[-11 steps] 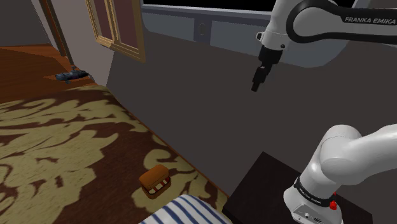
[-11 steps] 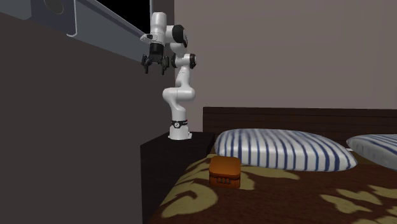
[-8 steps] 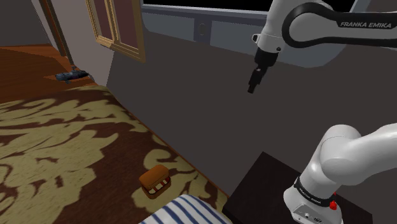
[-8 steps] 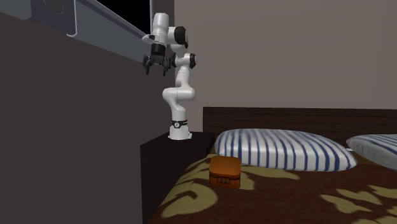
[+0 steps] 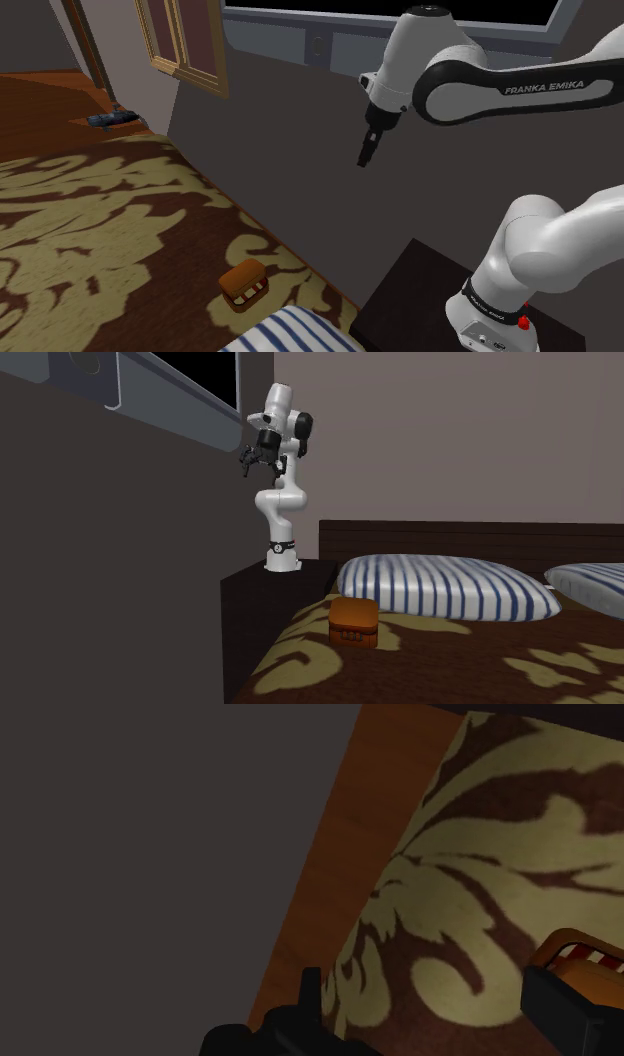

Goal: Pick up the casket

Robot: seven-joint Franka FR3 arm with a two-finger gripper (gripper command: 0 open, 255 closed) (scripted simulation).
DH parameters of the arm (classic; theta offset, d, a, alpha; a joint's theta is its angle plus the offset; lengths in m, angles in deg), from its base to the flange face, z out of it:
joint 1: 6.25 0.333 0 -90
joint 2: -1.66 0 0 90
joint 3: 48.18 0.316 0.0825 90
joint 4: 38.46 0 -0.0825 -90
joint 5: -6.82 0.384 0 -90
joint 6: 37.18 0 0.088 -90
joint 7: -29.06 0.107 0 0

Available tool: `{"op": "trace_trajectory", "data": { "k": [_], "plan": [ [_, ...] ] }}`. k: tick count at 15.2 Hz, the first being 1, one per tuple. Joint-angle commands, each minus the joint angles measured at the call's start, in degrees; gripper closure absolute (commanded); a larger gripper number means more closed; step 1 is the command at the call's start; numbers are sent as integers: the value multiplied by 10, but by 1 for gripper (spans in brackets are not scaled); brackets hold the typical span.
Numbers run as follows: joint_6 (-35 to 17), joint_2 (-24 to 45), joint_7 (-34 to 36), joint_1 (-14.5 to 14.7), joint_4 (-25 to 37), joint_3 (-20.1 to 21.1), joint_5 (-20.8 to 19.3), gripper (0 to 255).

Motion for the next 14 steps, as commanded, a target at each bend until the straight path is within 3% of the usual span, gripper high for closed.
{"op": "trace_trajectory", "data": {
  "k": [1,8,14],
  "plan": [
    [-44,20,8,7,-10,23,-15,0],
    [-178,105,61,10,-27,114,-101,0],
    [-265,199,157,-28,-15,214,-244,0]
  ]
}}
